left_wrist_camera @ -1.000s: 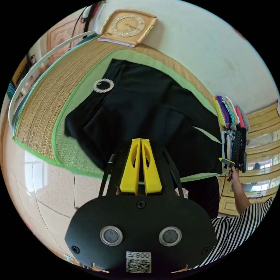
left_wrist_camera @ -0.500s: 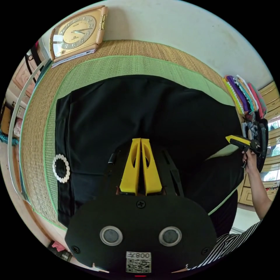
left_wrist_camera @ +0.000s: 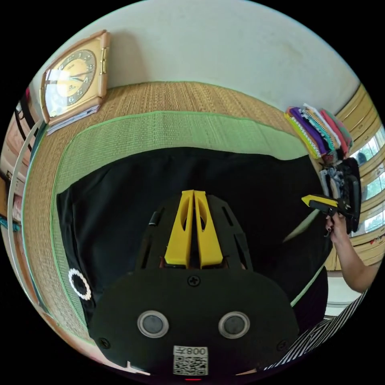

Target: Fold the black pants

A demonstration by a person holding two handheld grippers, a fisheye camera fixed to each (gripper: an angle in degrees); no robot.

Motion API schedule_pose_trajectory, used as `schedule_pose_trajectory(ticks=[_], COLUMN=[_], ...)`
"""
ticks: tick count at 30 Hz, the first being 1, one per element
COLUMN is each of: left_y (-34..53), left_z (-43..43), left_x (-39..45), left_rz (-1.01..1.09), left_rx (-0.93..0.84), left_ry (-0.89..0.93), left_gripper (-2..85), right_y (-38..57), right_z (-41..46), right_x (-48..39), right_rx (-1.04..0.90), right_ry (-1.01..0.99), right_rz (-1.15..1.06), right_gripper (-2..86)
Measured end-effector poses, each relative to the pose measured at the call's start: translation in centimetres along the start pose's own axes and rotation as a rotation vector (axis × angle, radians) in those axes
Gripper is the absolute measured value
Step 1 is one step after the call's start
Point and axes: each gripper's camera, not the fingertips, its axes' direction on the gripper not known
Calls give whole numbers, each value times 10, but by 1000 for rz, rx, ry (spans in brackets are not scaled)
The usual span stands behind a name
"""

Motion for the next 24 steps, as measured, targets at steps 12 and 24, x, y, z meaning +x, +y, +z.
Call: schedule_pose_trajectory(ticks=[12, 24], left_y=[-29, -55], left_z=[4, 49], left_x=[-2, -25], left_rz=[-12, -116], left_rx=[114, 58], left_ry=[90, 45], left_gripper=[0, 0], right_y=[23, 44], right_z=[-49, -98], right_x=[17, 131], right_rx=[112, 170], right_ry=[39, 73], right_rz=[55, 389], right_gripper=[1, 0])
